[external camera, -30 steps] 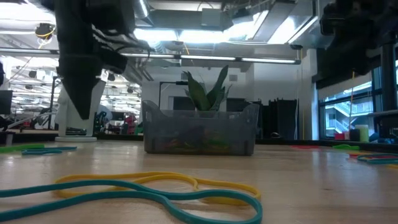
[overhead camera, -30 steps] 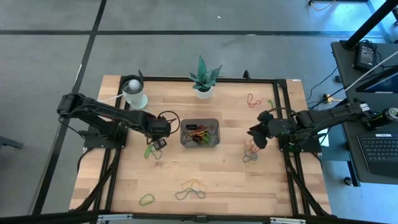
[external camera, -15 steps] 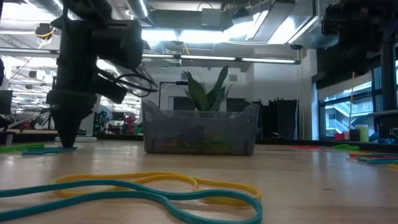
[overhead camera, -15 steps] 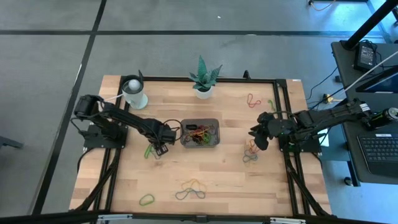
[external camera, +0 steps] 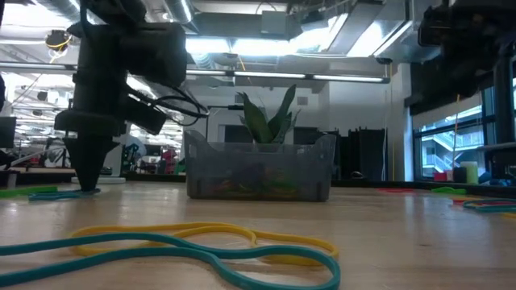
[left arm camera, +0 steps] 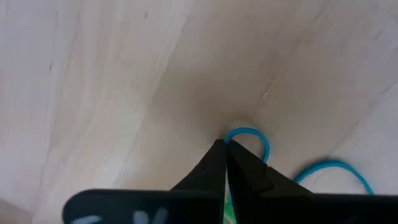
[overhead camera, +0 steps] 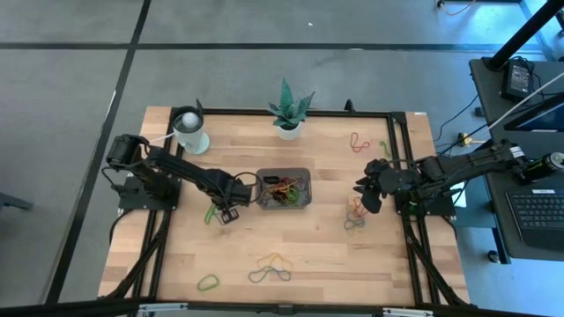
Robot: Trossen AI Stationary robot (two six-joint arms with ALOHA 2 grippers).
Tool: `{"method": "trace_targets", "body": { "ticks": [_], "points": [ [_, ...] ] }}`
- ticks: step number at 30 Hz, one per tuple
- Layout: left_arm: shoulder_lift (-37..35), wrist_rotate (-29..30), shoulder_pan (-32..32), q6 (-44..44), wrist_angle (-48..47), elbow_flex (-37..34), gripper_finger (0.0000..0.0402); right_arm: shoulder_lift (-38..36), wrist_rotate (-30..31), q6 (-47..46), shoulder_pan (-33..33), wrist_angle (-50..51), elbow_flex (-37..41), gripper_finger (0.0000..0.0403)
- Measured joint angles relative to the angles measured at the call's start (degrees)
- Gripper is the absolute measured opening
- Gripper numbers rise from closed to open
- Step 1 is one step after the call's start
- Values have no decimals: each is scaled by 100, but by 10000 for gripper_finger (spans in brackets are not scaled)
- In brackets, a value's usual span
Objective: Pick and place rubber bands into bin
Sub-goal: Put the blue rubber band into the black bin
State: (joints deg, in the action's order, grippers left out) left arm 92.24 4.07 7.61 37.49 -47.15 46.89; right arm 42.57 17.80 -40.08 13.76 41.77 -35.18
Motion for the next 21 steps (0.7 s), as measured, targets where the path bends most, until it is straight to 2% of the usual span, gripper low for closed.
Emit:
{"method": "trace_targets", "body": {
  "ticks": [10, 17, 21],
  "points": [
    [-1097, 678, 620, 623, -749, 722, 2, 7, 7, 10, -2, 539, 0, 125],
    [-1236, 1124, 950, 993, -1752, 1453, 2, 7, 9, 107, -2, 871, -2, 125],
    [-1236, 1269, 1089, 995, -1806, 1759, 2, 4, 10, 144, -2, 888, -2, 125]
  ]
}}
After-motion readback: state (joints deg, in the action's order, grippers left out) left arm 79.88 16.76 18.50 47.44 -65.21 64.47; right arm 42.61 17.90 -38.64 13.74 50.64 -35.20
